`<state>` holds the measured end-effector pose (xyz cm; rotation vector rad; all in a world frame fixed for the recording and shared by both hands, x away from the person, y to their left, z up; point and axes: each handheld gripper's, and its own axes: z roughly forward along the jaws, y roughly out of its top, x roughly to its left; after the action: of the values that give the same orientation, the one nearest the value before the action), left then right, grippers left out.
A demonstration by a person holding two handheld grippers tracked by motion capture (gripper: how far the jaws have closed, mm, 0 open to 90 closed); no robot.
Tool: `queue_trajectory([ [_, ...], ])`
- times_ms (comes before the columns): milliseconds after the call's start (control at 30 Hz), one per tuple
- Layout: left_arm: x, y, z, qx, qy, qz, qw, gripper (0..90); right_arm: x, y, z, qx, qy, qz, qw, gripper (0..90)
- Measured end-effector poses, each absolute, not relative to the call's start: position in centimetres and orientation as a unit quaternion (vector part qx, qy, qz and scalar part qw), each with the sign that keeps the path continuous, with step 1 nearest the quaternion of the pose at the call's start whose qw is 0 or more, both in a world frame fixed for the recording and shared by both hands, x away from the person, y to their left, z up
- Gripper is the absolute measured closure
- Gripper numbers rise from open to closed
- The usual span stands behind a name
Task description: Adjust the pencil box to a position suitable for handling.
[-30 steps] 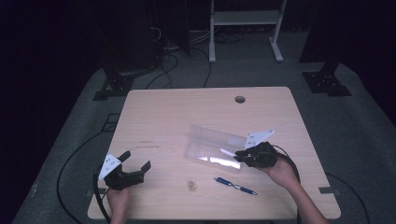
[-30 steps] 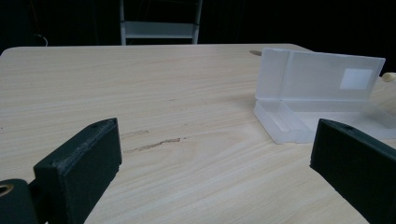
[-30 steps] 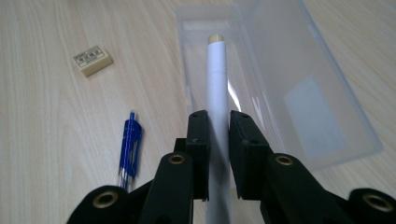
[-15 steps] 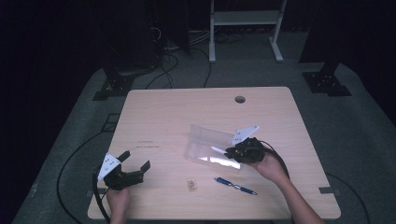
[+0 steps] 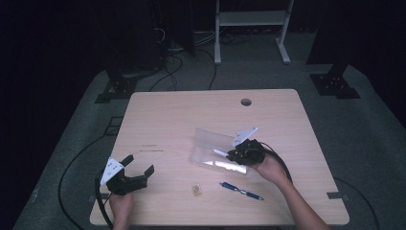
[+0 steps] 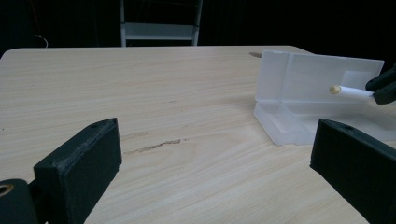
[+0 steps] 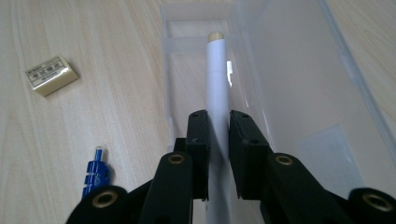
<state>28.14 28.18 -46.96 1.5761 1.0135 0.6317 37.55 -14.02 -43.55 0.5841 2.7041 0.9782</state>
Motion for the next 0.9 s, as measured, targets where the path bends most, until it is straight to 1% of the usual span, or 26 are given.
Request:
queue_trajectory([
  [900,28.2,28.1,-47.0,0.668,0.426,0.265,0.549,1.1,39.4,-12.4,-45.6,0.213,0.92,0.311,0.102,77.9],
])
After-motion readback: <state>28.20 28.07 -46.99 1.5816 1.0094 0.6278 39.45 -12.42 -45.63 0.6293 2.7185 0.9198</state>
